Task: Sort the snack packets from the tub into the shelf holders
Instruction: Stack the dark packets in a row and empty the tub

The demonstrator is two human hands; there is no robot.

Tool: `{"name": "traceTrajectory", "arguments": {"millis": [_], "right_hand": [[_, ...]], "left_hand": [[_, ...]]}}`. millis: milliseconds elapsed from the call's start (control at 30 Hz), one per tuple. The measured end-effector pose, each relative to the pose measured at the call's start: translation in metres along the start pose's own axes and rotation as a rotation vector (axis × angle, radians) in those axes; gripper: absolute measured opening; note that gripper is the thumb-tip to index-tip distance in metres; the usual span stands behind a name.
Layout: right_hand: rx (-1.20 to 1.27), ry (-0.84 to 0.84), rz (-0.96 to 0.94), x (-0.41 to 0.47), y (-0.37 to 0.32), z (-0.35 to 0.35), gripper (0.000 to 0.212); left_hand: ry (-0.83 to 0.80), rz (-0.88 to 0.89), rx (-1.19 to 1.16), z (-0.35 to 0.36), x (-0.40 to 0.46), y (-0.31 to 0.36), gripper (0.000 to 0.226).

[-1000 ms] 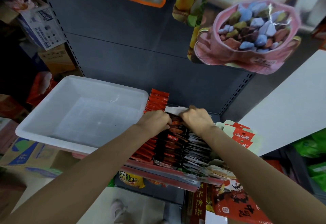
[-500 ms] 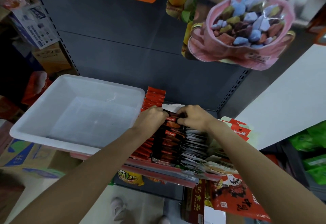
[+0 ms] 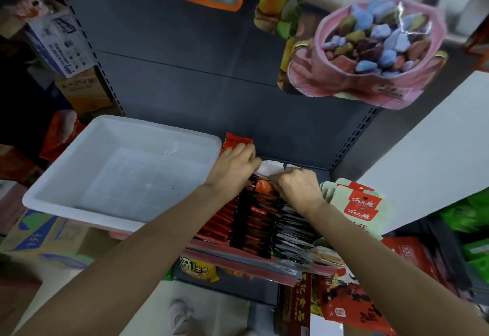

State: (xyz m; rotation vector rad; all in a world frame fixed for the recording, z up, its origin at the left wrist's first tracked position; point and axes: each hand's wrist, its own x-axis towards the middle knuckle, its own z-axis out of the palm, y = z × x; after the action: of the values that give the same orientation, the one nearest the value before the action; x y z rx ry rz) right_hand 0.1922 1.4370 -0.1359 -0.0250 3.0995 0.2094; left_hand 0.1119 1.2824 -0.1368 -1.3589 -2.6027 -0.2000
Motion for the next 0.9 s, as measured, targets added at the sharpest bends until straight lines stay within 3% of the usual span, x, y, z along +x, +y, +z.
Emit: {"name": "traceTrajectory", "arguments": {"millis": [67,133,233,333,433,533,667,767,833,900], "right_hand": [[0.015,0.0,0.02,0.0,0.002,0.001,0.017],[-0.007,-0.025,0.008,0.001,0.0,-0.001,0.018],[0.014,-0.081,0.027,0.006,0.001,-0.005,0.02],[-0.061,0.037,0.017,0.008,0.002,-0.008,0.005],[-0.095,0.122,0.065,0.011,0.001,-0.01,0.032],[-0.088,0.068,0.031,0.01,-0.005,-0.003,0.009],[0.069,-0.072,0.094,0.016,0.001,0.0,0.026],[0.297,-0.172,0.145,0.013,0.01,-0.009,0.042],[0.454,-0.099,0.147,0.007,0.014,-0.013,0.043],[0.559,-0.01,0.098,0.002,0.016,-0.013,0.034]], "left_hand": [[-0.049,0.004,-0.084,0.003,0.003,-0.004,0.067],[-0.209,-0.066,-0.201,0.005,0.009,-0.01,0.087],[-0.402,-0.05,-0.155,0.006,0.019,-0.015,0.077],[-0.461,-0.059,-0.218,0.006,0.021,-0.02,0.072],[-0.487,-0.061,-0.312,0.006,0.017,-0.026,0.074],[-0.455,-0.027,-0.275,0.008,0.015,-0.022,0.08],[-0.355,-0.103,-0.362,0.01,0.014,-0.016,0.076],[-0.18,-0.1,-0.47,0.007,0.007,-0.012,0.055],[0.0,-0.044,-0.493,0.004,-0.002,-0.01,0.031],[-0.024,0.004,-0.543,0.001,-0.013,-0.009,0.021]]}}
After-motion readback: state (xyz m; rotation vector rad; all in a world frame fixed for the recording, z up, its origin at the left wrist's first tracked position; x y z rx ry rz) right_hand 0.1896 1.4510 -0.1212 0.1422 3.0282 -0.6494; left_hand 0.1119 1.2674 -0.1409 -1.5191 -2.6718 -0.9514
